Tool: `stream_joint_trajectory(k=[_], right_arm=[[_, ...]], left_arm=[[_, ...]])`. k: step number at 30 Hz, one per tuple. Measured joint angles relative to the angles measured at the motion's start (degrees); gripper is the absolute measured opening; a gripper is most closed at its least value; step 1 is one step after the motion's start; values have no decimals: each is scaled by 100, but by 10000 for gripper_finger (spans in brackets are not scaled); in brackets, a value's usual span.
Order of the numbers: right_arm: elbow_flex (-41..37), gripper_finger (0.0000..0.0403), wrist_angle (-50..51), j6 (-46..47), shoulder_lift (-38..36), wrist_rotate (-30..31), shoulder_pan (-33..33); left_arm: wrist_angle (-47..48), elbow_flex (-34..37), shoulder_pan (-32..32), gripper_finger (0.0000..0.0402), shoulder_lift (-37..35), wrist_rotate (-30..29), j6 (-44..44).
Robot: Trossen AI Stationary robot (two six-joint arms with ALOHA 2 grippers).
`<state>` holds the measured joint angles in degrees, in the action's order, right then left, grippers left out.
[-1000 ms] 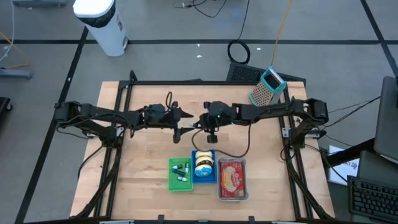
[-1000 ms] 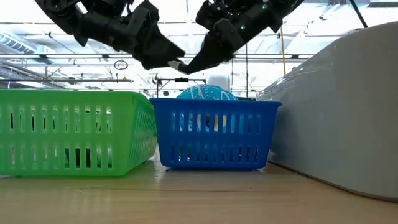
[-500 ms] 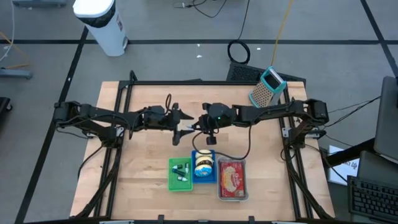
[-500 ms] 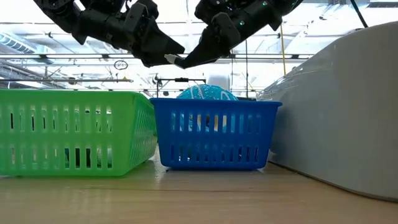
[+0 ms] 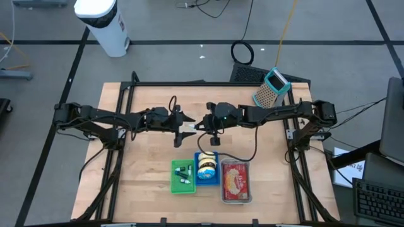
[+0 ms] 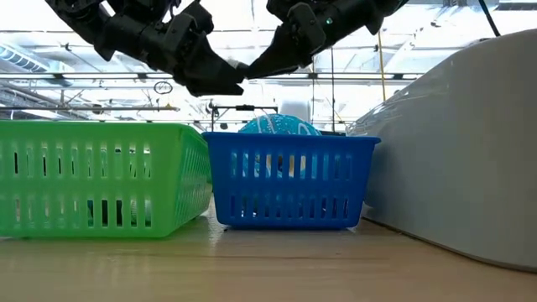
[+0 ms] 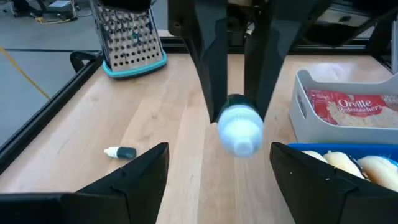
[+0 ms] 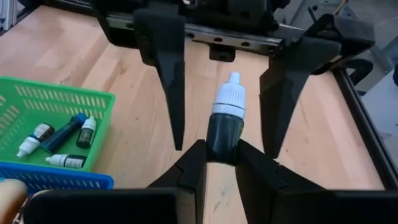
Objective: Pick & Place Food Item
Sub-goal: Put the dark green food coloring bottle into the green bin
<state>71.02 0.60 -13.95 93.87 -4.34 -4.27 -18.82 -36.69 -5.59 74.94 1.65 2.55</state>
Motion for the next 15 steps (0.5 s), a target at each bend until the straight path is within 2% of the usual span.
stream_joint_trajectory(k=[12, 15], right_arm=[[-4, 59, 92, 20, -1, -4, 0], [-6, 59, 94, 71, -1, -3, 0]], left_arm=[[-246, 0, -2, 282, -2, 184, 20], [-246, 0, -1, 270, -2, 185, 33]])
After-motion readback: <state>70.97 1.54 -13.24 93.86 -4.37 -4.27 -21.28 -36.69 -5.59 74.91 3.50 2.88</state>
